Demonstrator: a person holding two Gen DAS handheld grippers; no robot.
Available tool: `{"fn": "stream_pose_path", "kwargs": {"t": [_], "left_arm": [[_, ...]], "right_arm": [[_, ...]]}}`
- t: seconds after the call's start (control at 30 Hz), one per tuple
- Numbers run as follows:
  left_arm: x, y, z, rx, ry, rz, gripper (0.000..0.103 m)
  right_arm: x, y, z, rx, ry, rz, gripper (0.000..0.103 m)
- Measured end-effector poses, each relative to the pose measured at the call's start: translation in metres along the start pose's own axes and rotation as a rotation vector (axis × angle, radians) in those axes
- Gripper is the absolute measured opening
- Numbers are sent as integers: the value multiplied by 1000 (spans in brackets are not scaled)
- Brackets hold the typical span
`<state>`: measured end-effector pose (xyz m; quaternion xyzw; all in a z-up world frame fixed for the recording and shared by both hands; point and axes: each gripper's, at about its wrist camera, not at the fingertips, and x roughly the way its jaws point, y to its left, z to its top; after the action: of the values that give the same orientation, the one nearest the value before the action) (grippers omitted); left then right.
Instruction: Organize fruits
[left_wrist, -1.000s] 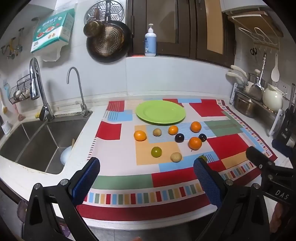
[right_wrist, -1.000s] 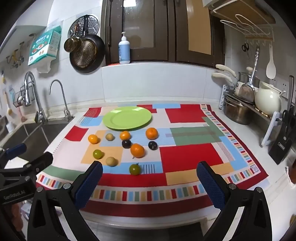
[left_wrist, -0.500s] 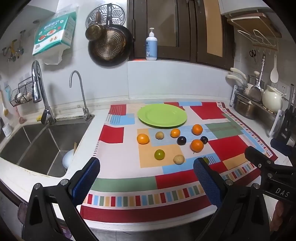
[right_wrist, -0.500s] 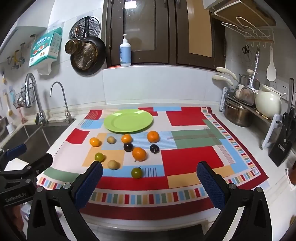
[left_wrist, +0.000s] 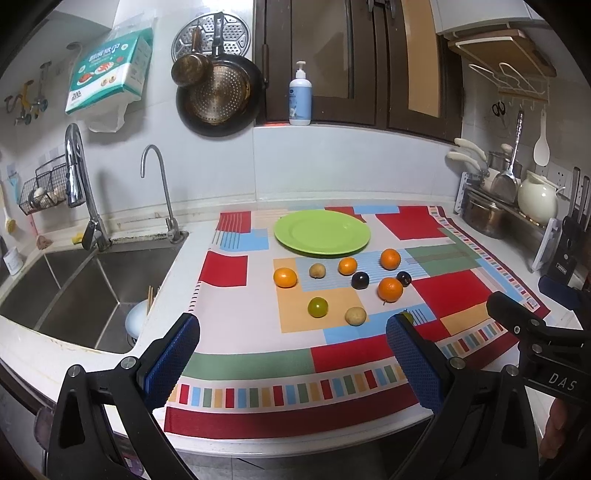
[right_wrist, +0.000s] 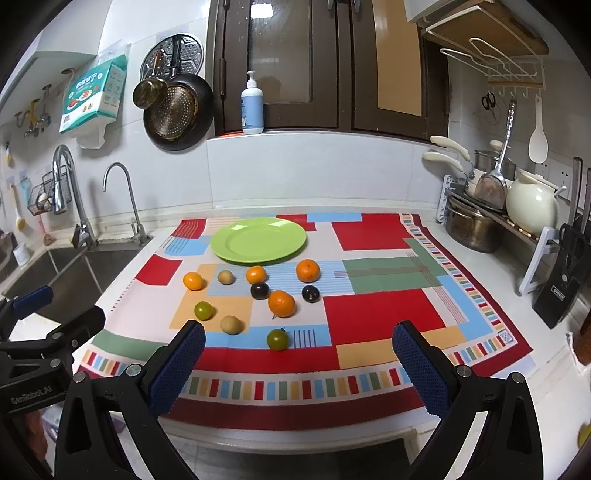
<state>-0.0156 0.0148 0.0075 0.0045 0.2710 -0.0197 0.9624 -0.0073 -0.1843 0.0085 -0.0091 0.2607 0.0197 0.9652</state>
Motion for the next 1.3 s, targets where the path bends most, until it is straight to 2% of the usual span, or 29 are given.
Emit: {"fn": "stream_pose_path", "kwargs": {"t": [1.3], "left_arm": [[-20, 4, -3, 9, -37, -20, 103]], "right_arm": [[-18, 6, 1, -3, -18, -4, 102]]}}
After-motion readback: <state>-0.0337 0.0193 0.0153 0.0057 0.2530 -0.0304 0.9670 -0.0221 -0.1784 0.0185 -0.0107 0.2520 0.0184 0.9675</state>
